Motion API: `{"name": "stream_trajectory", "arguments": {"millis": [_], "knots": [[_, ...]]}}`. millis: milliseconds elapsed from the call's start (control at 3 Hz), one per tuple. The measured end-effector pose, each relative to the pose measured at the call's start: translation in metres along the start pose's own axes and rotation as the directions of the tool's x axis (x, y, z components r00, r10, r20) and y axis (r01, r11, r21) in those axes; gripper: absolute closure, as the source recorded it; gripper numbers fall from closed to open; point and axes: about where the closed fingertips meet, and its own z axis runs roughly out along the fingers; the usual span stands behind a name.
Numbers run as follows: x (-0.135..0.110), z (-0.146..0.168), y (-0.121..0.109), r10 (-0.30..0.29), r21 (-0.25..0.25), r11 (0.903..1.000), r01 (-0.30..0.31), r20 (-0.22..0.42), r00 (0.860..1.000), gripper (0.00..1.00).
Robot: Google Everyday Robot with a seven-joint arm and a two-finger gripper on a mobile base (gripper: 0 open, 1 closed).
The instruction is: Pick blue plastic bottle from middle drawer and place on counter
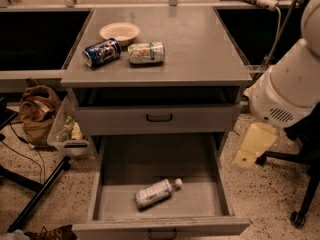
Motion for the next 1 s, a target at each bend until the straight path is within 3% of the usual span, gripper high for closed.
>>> {"name": "stream_trajectory", "arguments": {"millis": [333, 1000], "knots": [[-0.006, 0.049, 0.024, 0.025, -0.006, 0.9997, -0.025, 0.055, 0.998, 0.0], [-0.014, 0.064, 0.017, 0.022, 0.024, 0.9994, -0.024, 0.078, 0.997, 0.0]]}}
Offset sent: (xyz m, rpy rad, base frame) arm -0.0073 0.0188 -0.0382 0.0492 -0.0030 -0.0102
